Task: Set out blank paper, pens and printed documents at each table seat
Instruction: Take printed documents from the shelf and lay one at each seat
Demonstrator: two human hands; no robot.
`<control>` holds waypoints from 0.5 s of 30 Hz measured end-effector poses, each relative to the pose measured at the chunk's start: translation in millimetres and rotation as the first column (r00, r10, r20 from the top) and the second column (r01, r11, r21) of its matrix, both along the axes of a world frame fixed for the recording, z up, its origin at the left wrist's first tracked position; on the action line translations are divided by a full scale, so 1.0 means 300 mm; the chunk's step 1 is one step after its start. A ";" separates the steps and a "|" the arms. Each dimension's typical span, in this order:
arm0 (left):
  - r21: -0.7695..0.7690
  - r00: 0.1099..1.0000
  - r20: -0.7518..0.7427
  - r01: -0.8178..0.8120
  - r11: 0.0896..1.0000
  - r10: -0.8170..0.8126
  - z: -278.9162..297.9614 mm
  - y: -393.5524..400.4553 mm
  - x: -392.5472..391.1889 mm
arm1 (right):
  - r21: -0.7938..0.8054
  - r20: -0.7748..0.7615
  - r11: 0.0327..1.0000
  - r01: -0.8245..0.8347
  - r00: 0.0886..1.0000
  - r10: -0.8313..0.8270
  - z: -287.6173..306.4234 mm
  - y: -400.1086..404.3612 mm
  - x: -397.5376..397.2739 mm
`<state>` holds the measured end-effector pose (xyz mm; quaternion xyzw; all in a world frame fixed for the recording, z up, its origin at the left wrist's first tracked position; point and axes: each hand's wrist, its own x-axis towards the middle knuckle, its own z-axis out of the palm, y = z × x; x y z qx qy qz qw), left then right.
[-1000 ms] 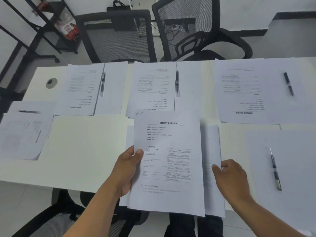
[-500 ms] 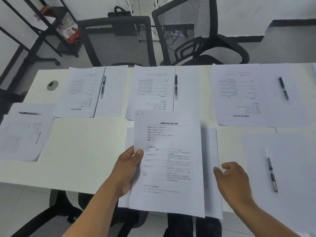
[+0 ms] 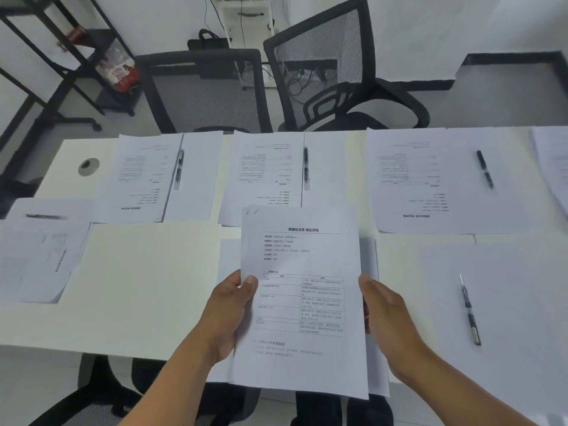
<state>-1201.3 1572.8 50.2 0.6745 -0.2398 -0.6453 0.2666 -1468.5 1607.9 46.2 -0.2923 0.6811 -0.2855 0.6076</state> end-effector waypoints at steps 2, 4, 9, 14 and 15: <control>-0.001 1.000 0.005 0.002 1.000 -0.002 0.010 -0.007 -0.011 | -0.027 0.007 1.000 0.000 1.000 0.000 0.014 -0.008 0.006; -0.006 1.000 0.003 0.011 1.000 -0.010 0.023 -0.014 -0.025 | -0.063 -0.044 0.998 0.002 0.999 -0.005 0.011 -0.008 -0.004; -0.027 0.999 -0.009 0.046 0.999 -0.046 0.060 -0.025 -0.075 | -0.094 -0.134 0.995 0.038 0.990 -0.051 0.044 -0.007 -0.059; -0.056 0.995 -0.030 0.089 0.994 -0.090 0.092 -0.028 -0.140 | -0.127 -0.198 0.991 0.036 0.978 -0.060 0.064 0.013 -0.123; -0.064 0.995 -0.036 0.095 0.993 -0.097 0.098 -0.028 -0.161 | -0.135 -0.204 0.990 0.043 0.976 -0.070 0.073 0.019 -0.141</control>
